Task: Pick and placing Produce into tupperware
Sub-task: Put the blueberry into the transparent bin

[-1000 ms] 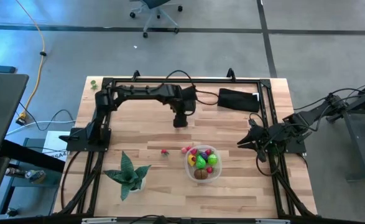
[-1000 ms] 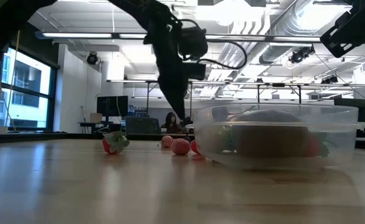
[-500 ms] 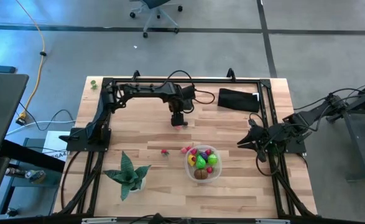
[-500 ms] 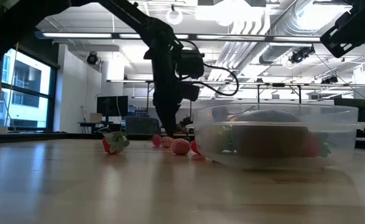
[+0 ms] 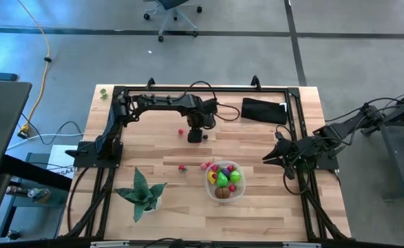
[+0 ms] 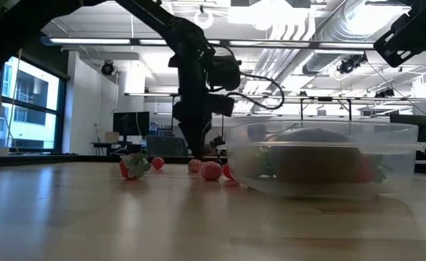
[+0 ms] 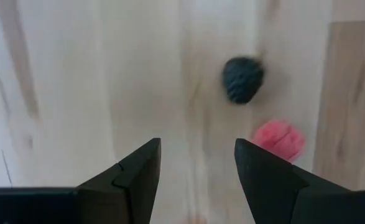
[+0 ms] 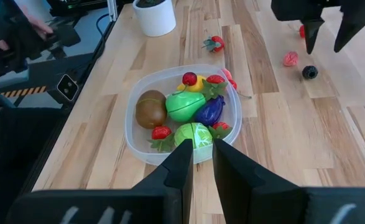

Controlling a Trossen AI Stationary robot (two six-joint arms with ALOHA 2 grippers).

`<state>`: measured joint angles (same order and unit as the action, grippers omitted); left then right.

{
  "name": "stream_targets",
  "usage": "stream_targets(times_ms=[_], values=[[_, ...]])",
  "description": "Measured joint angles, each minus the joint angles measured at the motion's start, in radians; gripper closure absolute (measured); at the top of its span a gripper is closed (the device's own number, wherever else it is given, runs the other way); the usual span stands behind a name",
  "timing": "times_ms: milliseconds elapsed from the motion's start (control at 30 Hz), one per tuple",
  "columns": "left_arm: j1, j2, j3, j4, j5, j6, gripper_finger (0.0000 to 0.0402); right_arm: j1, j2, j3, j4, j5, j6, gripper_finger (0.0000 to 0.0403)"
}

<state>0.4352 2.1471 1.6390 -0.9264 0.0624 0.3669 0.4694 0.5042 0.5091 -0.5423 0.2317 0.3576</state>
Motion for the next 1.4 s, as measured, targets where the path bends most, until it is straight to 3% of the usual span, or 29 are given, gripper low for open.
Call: stream_targets(times_ms=[167,367,1400], values=[[-0.015,0.000,0.000,0.052,0.053,0.127,0.0208,0.000,0.000,0.000,0.000,0.000,0.000,0.0352],[-0.035,0.000,0.000,0.080,0.085,0.176,0.0208,0.000,0.000,0.000,0.000,0.000,0.000,0.0352],[-0.049,0.051,0.000,0.135,0.087,0.152,0.0209,0.000,0.000,0.000,0.000,0.000,0.000,0.0352]])
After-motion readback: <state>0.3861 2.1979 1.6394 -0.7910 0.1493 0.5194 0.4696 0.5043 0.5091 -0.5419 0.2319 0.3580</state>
